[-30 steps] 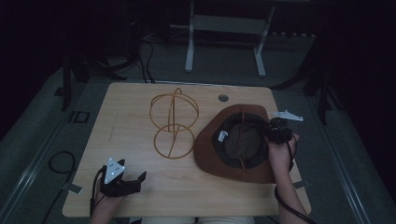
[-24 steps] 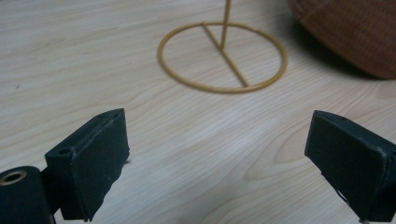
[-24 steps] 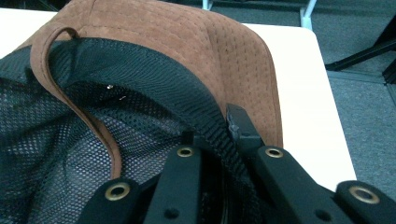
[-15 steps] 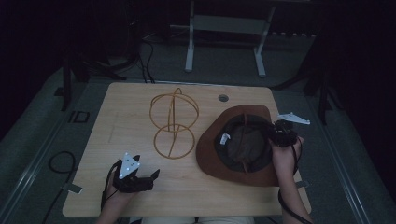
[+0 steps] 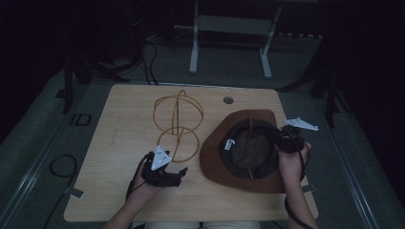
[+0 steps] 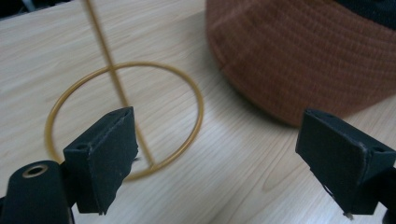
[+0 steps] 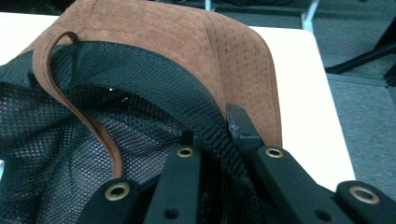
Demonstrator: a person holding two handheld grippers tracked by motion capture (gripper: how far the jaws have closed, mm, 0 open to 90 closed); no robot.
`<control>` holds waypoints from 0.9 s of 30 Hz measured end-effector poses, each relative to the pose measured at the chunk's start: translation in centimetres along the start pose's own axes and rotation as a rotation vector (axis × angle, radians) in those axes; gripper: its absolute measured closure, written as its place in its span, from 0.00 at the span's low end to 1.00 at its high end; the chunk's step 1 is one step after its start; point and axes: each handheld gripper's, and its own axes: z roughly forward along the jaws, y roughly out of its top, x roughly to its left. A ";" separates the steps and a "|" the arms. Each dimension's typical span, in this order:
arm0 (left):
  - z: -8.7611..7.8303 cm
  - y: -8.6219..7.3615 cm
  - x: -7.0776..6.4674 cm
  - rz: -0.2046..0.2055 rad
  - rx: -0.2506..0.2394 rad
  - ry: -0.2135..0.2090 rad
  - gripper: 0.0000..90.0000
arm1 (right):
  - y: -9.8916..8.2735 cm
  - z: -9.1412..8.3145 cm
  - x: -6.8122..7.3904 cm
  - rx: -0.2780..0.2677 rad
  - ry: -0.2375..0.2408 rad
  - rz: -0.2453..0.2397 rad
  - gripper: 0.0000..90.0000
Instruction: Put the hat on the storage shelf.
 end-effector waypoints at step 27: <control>8.0 12.3 -5.6 0.115 -0.002 -0.117 0.17 | -0.6 -0.8 1.0 -0.015 0.035 -0.015 0.94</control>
